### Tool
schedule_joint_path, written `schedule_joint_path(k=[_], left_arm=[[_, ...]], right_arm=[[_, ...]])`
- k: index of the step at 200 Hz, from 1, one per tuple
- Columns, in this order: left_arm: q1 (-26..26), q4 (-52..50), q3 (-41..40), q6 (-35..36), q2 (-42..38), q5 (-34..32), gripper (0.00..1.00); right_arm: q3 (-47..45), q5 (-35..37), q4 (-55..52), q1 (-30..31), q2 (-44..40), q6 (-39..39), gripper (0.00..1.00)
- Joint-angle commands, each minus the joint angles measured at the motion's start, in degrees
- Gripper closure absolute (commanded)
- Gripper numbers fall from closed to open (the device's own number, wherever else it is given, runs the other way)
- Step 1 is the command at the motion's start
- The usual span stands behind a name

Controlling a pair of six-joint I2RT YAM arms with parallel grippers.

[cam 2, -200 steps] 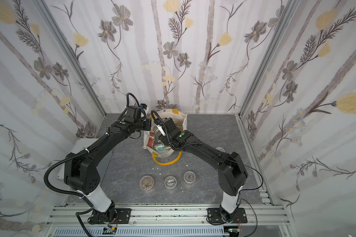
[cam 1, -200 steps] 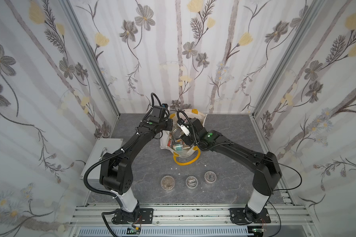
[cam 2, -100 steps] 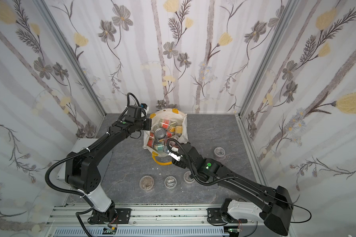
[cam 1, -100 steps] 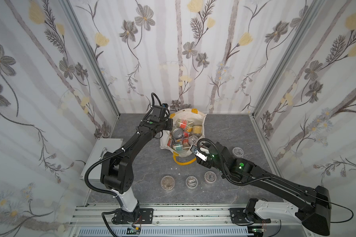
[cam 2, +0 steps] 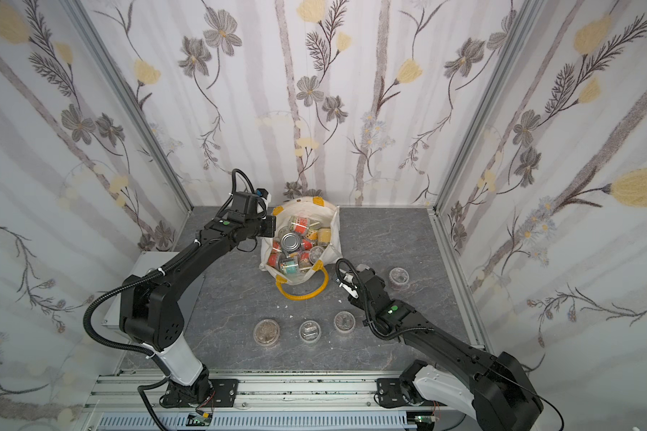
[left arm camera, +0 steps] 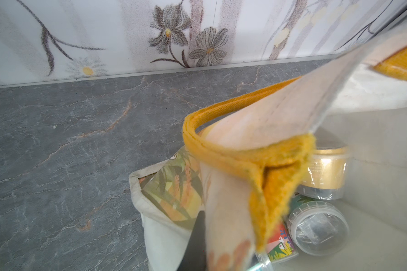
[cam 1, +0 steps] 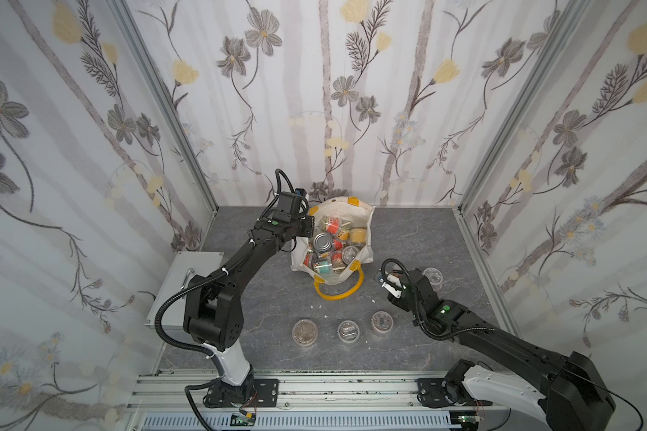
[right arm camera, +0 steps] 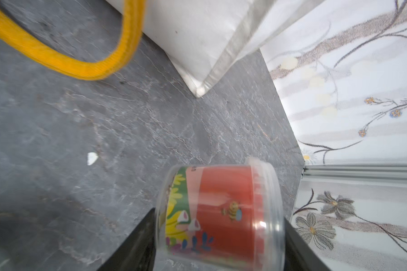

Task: Take out the seed jars from the canvas bag
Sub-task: Place the seed jar at the center of the board.

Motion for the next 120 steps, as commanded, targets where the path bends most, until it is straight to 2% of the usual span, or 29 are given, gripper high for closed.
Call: schedule_joint_path(k=[1,42,120], left_arm=[[0.08,-0.61,0.88,0.49,0.51,0.49,1.0],[0.08,-0.62,0.53,0.97,0.26,0.08,1.0],[0.25,-0.41,0.18,1.26,0.55,0.28,1.0]], right_arm=[[-1.19,-1.56,7.73,-1.33,4.51,-5.13,0.37],[-2.39,2.44,16.65,-2.03,13.86,-8.1,0.36],[-7.9,-0.24,22.26,-1.9,15.92,-9.24,0.3]])
